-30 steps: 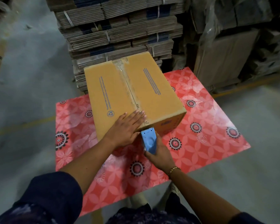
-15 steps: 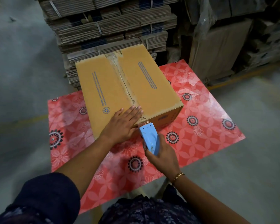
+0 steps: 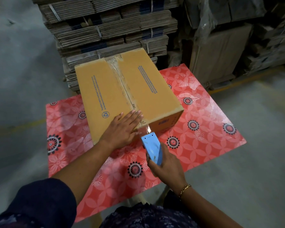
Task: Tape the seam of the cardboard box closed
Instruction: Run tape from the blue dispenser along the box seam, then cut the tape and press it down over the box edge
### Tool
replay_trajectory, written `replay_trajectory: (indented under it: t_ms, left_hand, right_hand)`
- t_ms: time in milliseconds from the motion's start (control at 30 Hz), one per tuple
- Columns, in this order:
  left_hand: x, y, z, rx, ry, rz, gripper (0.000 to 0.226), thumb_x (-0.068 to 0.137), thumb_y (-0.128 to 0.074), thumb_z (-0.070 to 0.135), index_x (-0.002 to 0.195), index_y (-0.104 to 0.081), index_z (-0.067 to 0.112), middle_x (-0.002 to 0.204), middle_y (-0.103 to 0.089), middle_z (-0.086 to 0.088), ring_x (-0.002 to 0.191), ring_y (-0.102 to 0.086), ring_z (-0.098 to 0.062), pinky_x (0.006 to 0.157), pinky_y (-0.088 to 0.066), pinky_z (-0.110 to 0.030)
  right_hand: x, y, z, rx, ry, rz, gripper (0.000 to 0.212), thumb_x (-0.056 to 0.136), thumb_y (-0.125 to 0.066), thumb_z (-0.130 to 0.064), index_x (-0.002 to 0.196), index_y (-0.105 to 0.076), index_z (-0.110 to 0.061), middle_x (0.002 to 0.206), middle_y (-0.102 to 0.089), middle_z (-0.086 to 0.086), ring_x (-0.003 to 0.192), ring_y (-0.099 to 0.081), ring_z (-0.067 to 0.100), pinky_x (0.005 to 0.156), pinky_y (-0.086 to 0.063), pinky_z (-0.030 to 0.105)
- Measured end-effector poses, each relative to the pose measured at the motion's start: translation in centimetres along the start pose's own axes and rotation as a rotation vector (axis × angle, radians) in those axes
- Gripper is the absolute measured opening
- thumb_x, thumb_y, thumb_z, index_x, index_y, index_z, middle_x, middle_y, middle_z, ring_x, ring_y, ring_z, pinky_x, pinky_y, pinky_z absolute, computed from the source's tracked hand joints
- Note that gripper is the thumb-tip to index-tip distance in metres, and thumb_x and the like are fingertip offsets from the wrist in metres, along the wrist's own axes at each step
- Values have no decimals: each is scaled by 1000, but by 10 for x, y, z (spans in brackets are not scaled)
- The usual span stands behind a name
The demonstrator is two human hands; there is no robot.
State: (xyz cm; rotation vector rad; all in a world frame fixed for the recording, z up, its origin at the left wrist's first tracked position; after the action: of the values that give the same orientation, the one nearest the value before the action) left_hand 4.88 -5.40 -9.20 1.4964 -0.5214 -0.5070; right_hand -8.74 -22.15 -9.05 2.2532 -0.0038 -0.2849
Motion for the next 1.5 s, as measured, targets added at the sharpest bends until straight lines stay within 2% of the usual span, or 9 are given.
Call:
replay_trajectory:
  t_ms: [433, 700, 933, 1033, 1100, 1200, 1267, 1400, 1500]
  left_hand:
    - [5, 4, 3, -24, 67, 21, 66, 99, -29, 61, 157, -29, 29, 168, -26, 8, 154, -26, -13, 117, -30, -47]
    - [5, 6, 3, -18, 66, 26, 65, 98, -31, 60, 155, -35, 28, 166, -32, 7, 152, -32, -14, 115, -34, -48]
    - [5, 7, 5, 11, 72, 47, 62, 100, -36, 58, 154, -38, 26, 164, -35, 5, 151, -35, -15, 113, -36, -47]
    - [4, 8, 6, 29, 64, 31, 63, 100, -33, 58, 154, -38, 26, 165, -35, 5, 151, -35, -15, 113, -37, -47]
    - [5, 8, 5, 21, 64, 26, 63, 101, -32, 58, 155, -35, 26, 165, -33, 5, 151, -33, -15, 114, -35, -46]
    - [4, 6, 5, 36, 66, 43, 63, 101, -31, 58, 155, -35, 26, 166, -32, 5, 152, -32, -15, 115, -34, -46]
    - [4, 7, 5, 21, 62, 33, 63, 101, -29, 58, 156, -34, 26, 166, -31, 5, 152, -31, -15, 115, -33, -46]
    - [4, 7, 6, 26, 66, 38, 62, 101, -32, 55, 156, -34, 25, 166, -32, 4, 152, -31, -16, 116, -32, -47]
    - [3, 6, 5, 22, 75, 37, 62, 101, -36, 55, 156, -33, 26, 167, -30, 5, 153, -29, -15, 116, -31, -47]
  right_hand:
    - [2, 19, -12, -104, -9, -74, 53, 80, -58, -61, 116, -41, -26, 73, -58, -3, 60, -58, 23, 47, -38, 33]
    - [-4, 22, -12, -111, -15, -127, 51, 81, -57, -61, 113, -39, -26, 71, -57, -5, 60, -60, 19, 46, -39, 32]
    - [49, 31, -31, -327, -105, -438, 49, 79, -64, -55, 104, -56, -13, 92, -63, 9, 78, -55, 29, 64, -41, 32]
    - [68, 15, -47, -330, -117, -758, 27, 82, -72, -39, 71, -62, -17, 81, -68, 10, 70, -57, 25, 60, -43, 28]
    - [55, -2, -28, -508, -91, -857, 31, 81, -72, -47, 77, -66, -17, 81, -66, 7, 71, -60, 22, 63, -47, 26]
    - [31, -20, 12, -602, 61, -600, 70, 76, -69, -58, 128, -50, -15, 113, -69, 11, 99, -68, 34, 78, -54, 39]
    - [17, -31, 25, -616, 247, -470, 78, 79, -65, -51, 144, -32, -23, 124, -64, 9, 105, -66, 36, 79, -54, 43]
    - [17, -43, 29, -754, 705, -221, 75, 83, -63, -35, 150, -31, -22, 117, -64, 8, 100, -64, 33, 90, -51, 46]
    - [28, -47, 33, -818, 849, -122, 62, 91, -56, -28, 149, -36, -18, 111, -66, 9, 95, -63, 32, 95, -48, 49]
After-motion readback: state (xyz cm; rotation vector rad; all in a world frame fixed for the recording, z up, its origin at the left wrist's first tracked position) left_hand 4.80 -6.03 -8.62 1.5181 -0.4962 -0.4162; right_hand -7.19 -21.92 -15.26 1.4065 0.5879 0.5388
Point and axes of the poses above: each hand's wrist, its own x-axis towards the middle knuckle, its own y-axis out of the back of the hand, z = x × y, the point moved 7 cm from there along x, towards the middle knuckle
